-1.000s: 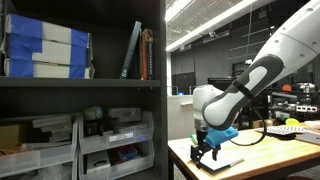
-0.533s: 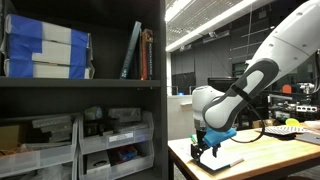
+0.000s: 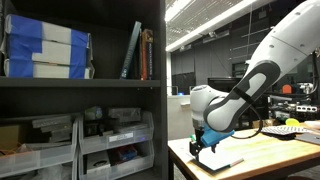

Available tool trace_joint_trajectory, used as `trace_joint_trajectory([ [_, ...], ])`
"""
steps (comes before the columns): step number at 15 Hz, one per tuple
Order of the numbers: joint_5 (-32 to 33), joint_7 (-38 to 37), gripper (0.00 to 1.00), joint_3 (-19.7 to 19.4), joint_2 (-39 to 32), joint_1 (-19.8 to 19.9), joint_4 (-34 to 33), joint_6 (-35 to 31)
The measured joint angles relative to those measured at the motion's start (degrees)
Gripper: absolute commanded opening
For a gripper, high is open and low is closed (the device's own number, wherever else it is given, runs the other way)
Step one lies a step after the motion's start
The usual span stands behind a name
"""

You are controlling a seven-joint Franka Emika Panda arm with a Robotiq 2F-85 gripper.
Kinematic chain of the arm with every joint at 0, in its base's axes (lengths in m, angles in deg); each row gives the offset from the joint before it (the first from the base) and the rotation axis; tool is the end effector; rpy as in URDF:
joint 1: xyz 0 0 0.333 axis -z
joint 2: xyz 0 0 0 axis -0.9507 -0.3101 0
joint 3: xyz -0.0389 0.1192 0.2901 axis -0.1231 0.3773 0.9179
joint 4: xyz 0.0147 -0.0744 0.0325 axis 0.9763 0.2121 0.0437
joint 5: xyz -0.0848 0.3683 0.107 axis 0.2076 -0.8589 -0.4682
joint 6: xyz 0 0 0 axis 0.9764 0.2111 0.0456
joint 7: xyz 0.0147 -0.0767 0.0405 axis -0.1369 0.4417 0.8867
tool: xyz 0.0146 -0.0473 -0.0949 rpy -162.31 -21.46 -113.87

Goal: Close the book.

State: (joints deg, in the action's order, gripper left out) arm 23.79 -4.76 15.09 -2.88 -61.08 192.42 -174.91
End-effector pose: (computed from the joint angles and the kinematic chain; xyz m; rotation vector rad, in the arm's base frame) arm 0.4038 -0.0176 0.3589 2.7866 -0.5319 0.2943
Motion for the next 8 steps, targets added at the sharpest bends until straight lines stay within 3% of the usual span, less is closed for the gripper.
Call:
trace_joint_trajectory([
  [8, 0.3, -0.8, 1.00, -0.1, -4.7, -0.1, -2.1, 0.2],
])
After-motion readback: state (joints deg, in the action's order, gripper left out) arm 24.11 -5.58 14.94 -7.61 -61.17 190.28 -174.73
